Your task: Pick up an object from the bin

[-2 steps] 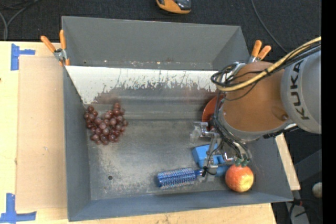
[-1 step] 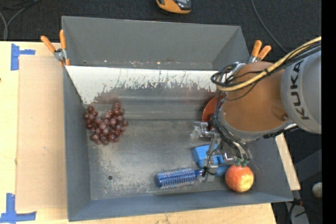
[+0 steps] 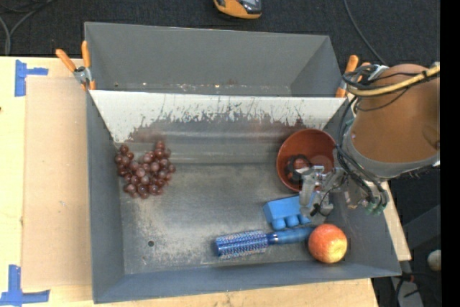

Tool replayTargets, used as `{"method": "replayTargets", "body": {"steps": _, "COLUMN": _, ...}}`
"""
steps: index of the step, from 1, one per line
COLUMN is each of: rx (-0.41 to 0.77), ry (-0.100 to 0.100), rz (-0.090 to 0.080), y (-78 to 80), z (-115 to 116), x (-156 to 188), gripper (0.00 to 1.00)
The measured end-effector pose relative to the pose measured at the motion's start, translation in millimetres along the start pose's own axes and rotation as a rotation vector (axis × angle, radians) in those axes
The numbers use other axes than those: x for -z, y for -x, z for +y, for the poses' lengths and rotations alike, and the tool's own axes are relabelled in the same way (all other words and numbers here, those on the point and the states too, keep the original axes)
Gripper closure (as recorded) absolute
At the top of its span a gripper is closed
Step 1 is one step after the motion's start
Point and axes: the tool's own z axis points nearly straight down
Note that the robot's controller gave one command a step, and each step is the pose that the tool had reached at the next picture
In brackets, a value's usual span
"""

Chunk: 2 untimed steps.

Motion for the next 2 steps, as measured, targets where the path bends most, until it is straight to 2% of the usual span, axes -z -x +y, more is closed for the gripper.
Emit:
{"method": "replayTargets", "body": {"steps": 1, "rx": 0.0, "ry": 0.0, "rz": 0.0, "y": 0.0, "z": -0.1, "x": 0.0, "gripper": 0.0}}
{"method": "replayTargets", "body": {"steps": 2, "rx": -0.001, "ry": 0.0, "rz": 0.0, "y": 0.0, "z": -0.1, "x": -0.1, "gripper": 0.0}}
